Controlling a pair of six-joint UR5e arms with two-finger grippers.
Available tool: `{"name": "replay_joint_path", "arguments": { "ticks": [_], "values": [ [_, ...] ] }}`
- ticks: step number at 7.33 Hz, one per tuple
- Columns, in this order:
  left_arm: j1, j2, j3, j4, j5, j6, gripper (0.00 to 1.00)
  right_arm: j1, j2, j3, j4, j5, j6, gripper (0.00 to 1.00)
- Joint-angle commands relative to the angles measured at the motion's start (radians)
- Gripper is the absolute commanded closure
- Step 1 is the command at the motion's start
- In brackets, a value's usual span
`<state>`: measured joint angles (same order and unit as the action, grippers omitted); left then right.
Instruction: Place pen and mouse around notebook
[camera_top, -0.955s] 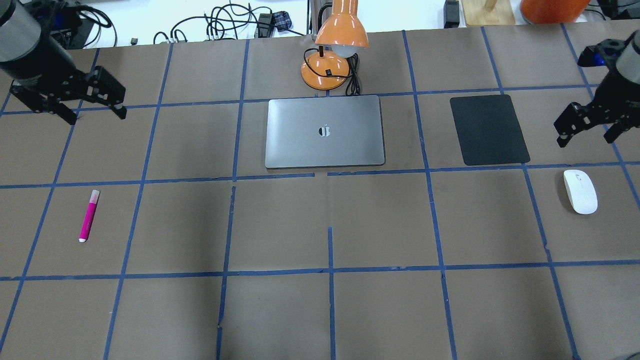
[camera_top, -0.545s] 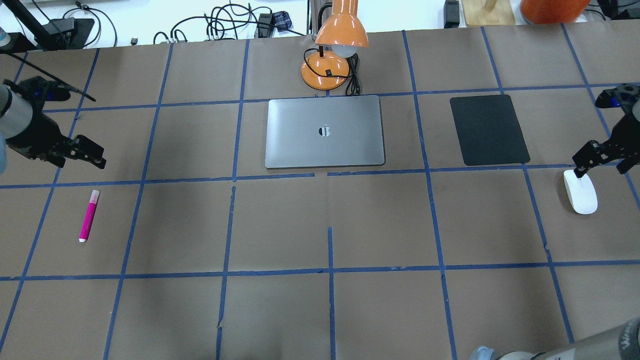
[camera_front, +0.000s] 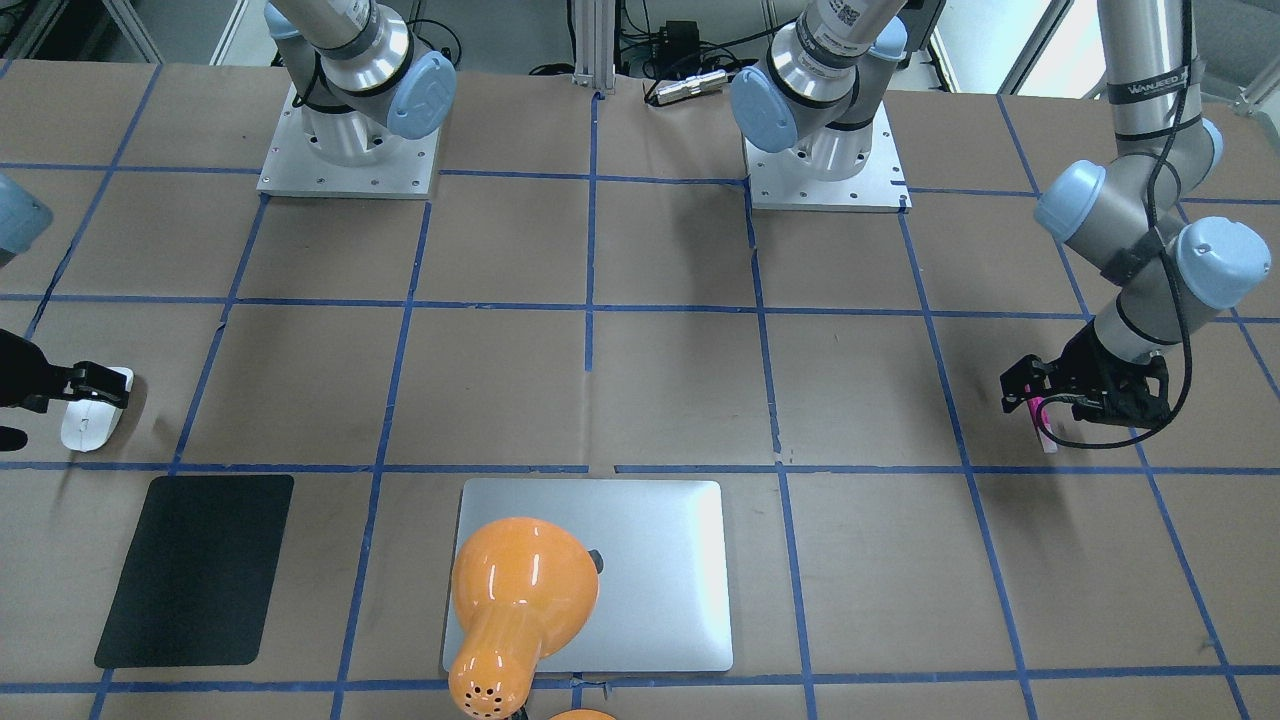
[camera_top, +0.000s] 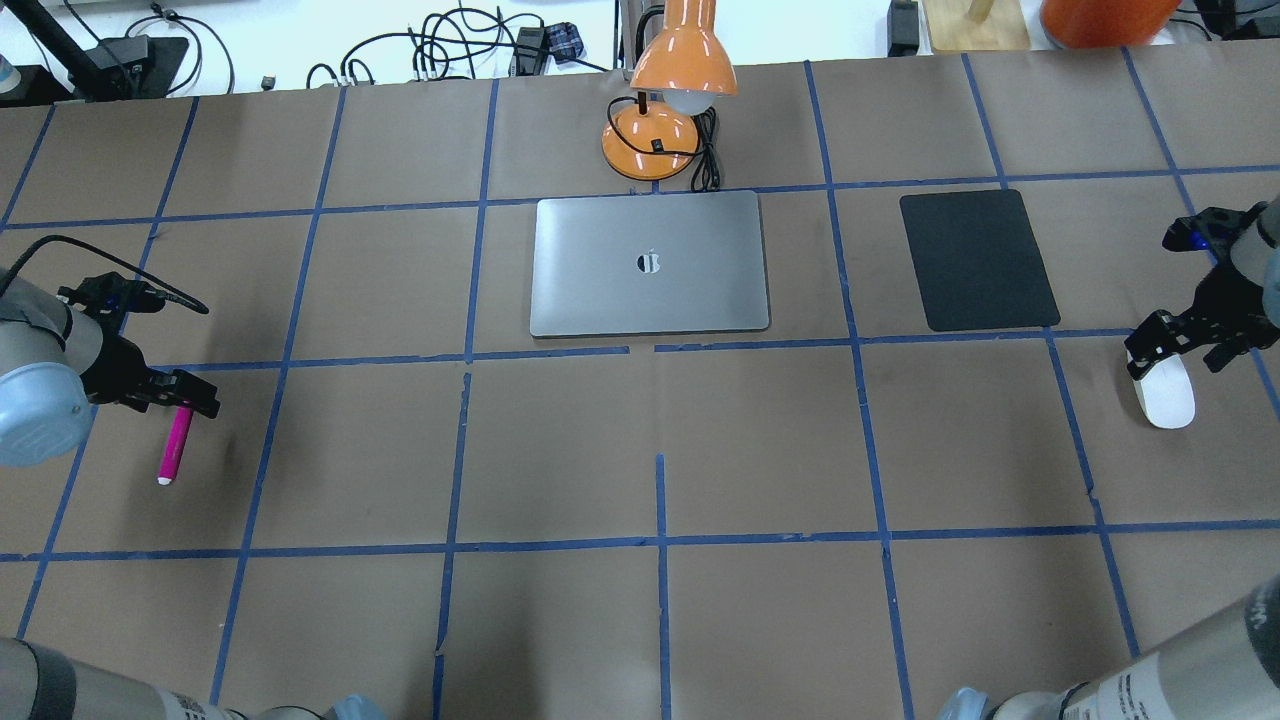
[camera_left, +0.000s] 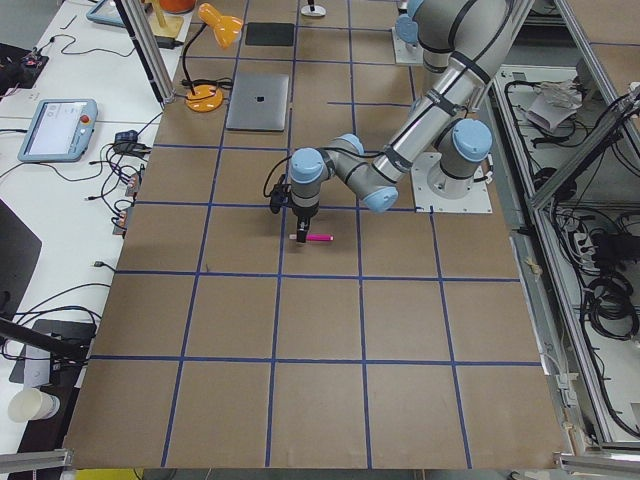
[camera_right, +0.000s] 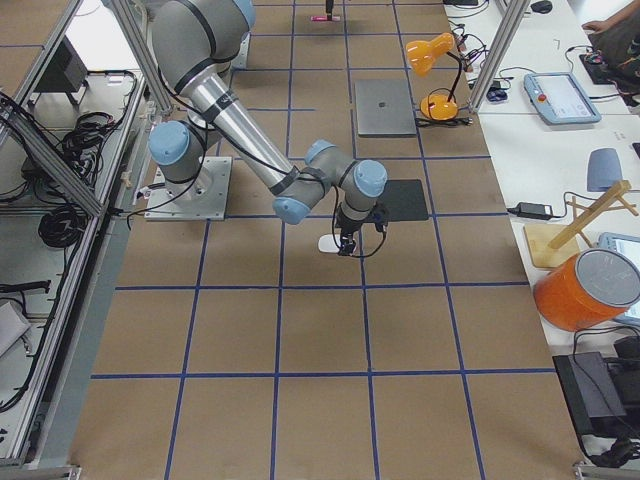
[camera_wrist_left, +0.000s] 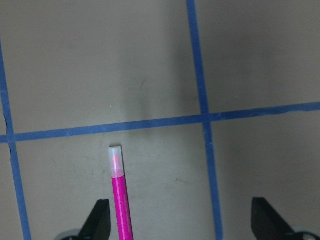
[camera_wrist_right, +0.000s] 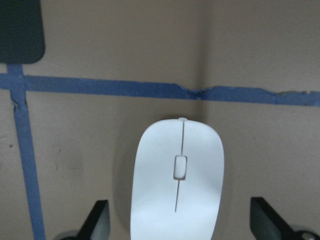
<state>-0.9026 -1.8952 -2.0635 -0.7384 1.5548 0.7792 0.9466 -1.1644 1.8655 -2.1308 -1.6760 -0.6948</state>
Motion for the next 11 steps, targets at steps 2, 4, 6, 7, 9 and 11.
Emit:
{"name": "replay_joint_path", "arguments": {
  "ticks": [2, 4, 6, 7, 9, 11],
  "values": [
    [0.007, -0.025, 0.005, 0.013, 0.002, -0.001, 0.77, 0.000, 0.029, 0.001, -0.028, 0.012, -0.034, 0.00],
    [0.007, -0.030, 0.005, 0.014, 0.004, -0.003, 1.00, 0.000, 0.035, 0.001, -0.026, 0.012, -0.029, 0.26],
    [0.007, -0.027, 0.005, 0.014, 0.010, -0.005, 1.00, 0.000, 0.031, -0.009, -0.014, -0.002, -0.028, 0.64],
    [0.005, -0.025, 0.009, 0.005, 0.014, -0.015, 1.00, 0.004, 0.019, -0.014, -0.006, 0.001, -0.025, 0.71],
    [-0.031, 0.004, 0.014, -0.060, 0.021, -0.303, 1.00, 0.068, -0.007, -0.084, 0.005, 0.012, 0.056, 0.71],
    [-0.242, 0.034, 0.017, -0.067, 0.013, -0.735, 1.00, 0.197, 0.032, -0.198, 0.056, 0.045, 0.218, 0.71]
  ]
}}
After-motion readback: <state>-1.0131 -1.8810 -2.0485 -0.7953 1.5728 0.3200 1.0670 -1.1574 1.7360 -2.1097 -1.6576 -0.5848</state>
